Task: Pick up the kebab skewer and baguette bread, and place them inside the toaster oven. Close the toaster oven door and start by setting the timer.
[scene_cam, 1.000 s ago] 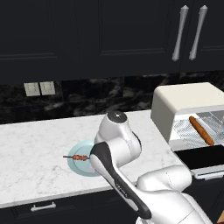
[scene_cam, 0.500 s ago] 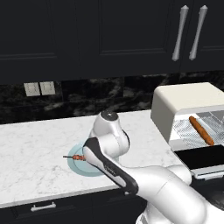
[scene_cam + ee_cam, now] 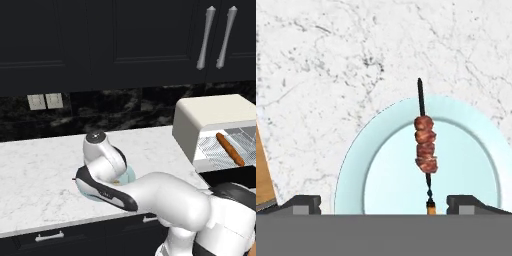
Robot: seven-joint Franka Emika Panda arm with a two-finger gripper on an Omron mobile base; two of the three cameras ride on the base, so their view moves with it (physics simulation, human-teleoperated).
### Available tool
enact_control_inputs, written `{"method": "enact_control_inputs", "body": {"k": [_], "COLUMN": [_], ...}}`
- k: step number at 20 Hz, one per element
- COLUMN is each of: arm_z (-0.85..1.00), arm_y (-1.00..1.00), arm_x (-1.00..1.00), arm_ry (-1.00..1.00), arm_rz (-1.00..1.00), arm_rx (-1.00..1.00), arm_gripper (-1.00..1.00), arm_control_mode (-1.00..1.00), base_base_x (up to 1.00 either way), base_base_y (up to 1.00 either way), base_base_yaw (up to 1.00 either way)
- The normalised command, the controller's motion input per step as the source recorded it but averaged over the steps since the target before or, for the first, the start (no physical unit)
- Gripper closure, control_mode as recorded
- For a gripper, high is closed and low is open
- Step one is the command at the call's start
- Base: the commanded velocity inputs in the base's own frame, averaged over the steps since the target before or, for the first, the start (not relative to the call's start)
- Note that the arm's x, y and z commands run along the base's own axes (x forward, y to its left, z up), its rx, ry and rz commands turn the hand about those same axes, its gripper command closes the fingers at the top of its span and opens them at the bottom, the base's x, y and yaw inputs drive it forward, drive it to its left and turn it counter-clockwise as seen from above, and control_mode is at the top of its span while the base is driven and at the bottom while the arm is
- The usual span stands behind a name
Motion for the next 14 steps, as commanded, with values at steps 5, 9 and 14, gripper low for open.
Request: {"method": "enact_control_inputs", "body": {"k": [5,9,14], "arm_z": [-0.02,-0.18,-0.20], "arm_y": [0.00,0.00,0.00], "arm_x": [0.09,0.05,0.16], "arm_ry": [0.00,0.00,0.00], "arm_rz": [0.00,0.00,0.00], "arm_rx": [-0.10,-0.06,0.00], "arm_gripper": [-1.00,-1.00,-1.00], "arm_control_mode": [-1.00,-1.00,-1.00], "base_base_x": [0.00,0.00,0.00], "base_base_y": [0.00,0.00,0.00], "base_base_yaw": [0.00,0.00,0.00]}}
